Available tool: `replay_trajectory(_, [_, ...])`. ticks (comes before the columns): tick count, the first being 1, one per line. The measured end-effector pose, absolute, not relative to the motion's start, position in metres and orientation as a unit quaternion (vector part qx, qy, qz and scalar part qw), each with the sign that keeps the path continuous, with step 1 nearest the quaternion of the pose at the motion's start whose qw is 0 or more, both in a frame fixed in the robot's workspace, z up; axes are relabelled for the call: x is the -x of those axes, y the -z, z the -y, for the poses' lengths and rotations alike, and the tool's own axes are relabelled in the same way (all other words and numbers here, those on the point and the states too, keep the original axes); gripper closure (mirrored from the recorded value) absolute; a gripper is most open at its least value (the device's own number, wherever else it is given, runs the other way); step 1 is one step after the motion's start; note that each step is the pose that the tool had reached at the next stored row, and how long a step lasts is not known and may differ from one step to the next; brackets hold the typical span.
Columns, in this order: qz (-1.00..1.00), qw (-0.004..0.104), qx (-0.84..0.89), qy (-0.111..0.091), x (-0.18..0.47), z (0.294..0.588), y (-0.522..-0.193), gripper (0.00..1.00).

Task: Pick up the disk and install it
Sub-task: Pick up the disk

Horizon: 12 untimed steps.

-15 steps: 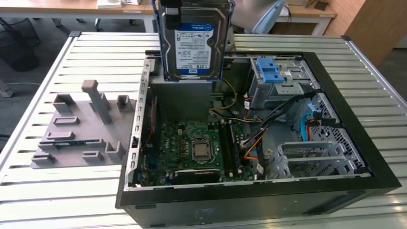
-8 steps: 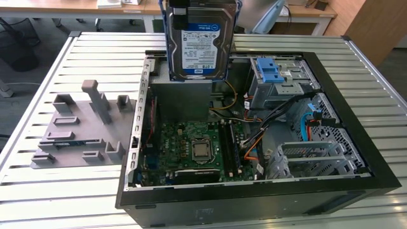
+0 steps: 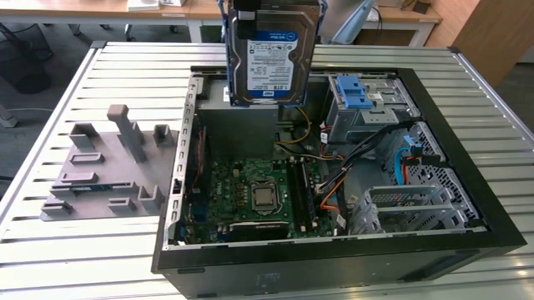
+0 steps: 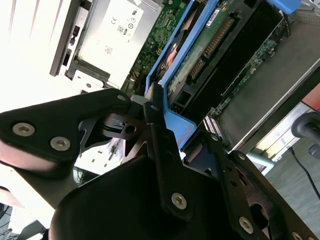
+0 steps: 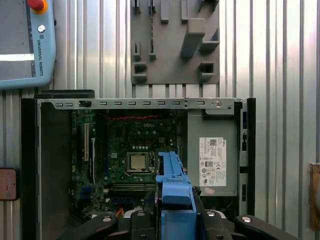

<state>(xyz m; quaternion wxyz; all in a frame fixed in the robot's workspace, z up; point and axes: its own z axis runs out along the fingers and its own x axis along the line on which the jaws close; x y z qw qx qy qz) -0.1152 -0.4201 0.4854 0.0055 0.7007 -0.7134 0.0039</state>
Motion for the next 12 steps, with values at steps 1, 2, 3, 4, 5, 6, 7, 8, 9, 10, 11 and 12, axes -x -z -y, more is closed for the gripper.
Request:
replay_trajectory(1, [0.714, 0.006, -0.700, -0.004, 0.1146, 0.4201, -0.4852, 0.64])
replay_trajectory(2, [0.715, 0.006, -0.699, -0.004, 0.1141, 0.4201, -0.4851, 0.64])
replay_trajectory(3, [0.717, 0.006, -0.698, -0.004, 0.1137, 0.4201, -0.4849, 0.64])
replay_trajectory(4, [0.718, 0.006, -0.696, -0.004, 0.1132, 0.4201, -0.4846, 0.64])
replay_trajectory(5, [0.719, 0.006, -0.695, -0.004, 0.1127, 0.4201, -0.4844, 0.64])
replay_trajectory(6, [0.720, 0.006, -0.694, -0.004, 0.1121, 0.4201, -0.4842, 0.64])
replay_trajectory(7, [0.720, 0.006, -0.694, -0.004, 0.1114, 0.4201, -0.4840, 0.64])
replay_trajectory(8, [0.721, 0.006, -0.693, -0.004, 0.1106, 0.4201, -0.4838, 0.64])
replay_trajectory(9, [0.721, 0.006, -0.693, -0.004, 0.1098, 0.4202, -0.4837, 0.64])
replay_trajectory(10, [0.721, 0.006, -0.693, -0.004, 0.1092, 0.4204, -0.4836, 0.64])
replay_trajectory(11, [0.721, 0.006, -0.693, -0.004, 0.1087, 0.4207, -0.4835, 0.64])
replay_trajectory(12, [0.721, 0.006, -0.693, -0.004, 0.1085, 0.4212, -0.4835, 0.64])
